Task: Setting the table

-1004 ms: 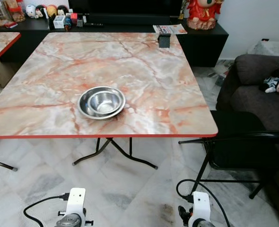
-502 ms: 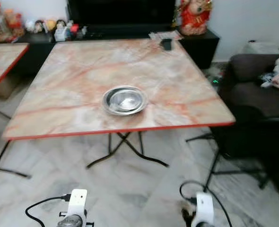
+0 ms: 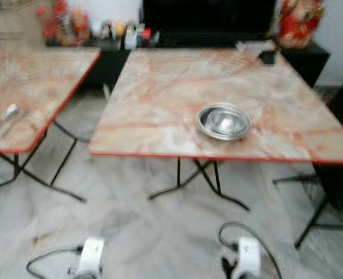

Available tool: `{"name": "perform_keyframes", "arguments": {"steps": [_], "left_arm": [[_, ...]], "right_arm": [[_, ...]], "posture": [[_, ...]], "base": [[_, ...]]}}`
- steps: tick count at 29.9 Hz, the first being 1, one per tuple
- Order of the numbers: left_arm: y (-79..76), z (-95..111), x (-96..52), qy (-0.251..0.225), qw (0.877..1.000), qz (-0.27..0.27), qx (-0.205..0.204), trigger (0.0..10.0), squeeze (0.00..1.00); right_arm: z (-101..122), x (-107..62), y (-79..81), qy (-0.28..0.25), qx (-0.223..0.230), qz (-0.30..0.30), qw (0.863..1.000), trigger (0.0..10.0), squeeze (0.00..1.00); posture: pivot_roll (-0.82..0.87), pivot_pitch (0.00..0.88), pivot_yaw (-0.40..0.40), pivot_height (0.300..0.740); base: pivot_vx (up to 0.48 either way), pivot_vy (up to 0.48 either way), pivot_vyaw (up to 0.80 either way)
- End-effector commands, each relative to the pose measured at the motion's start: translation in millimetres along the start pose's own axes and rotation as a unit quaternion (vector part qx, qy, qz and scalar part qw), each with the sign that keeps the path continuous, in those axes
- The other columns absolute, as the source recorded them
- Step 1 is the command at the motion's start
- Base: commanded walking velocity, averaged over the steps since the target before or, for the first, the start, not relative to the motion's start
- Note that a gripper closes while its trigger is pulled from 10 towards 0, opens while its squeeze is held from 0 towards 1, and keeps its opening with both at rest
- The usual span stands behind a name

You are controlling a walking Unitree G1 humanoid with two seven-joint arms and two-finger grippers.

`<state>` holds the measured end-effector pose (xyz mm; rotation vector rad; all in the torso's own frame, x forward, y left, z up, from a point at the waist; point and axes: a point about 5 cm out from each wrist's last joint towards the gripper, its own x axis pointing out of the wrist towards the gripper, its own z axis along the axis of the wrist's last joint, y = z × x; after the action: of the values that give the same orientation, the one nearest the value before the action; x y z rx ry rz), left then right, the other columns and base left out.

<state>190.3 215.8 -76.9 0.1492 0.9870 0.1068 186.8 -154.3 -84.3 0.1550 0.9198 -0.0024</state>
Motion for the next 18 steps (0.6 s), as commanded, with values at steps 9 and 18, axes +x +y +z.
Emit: {"name": "perform_keyframes", "arguments": {"steps": [9,18], "left_arm": [[-5.2,1.9,0.2,-0.004,1.0,-0.001,-0.001,10.0,0.0],[-1.5,-3.3,-0.4,0.002,1.0,0.015,-0.026,10.0,0.0]], "right_arm": [[-3.6,-2.1,-12.3,0.012,0.002,-0.015,1.0,10.0,0.0],[-2.7,-2.5,-15.2,0.011,-0.021,-0.017,1.0,10.0,0.0]], "posture": [[0.03,0.068,-0.005,0.74],[0.05,0.116,-0.021,0.74]], "base": [[0.0,0.48,0.09],[0.0,0.48,0.09]]}}
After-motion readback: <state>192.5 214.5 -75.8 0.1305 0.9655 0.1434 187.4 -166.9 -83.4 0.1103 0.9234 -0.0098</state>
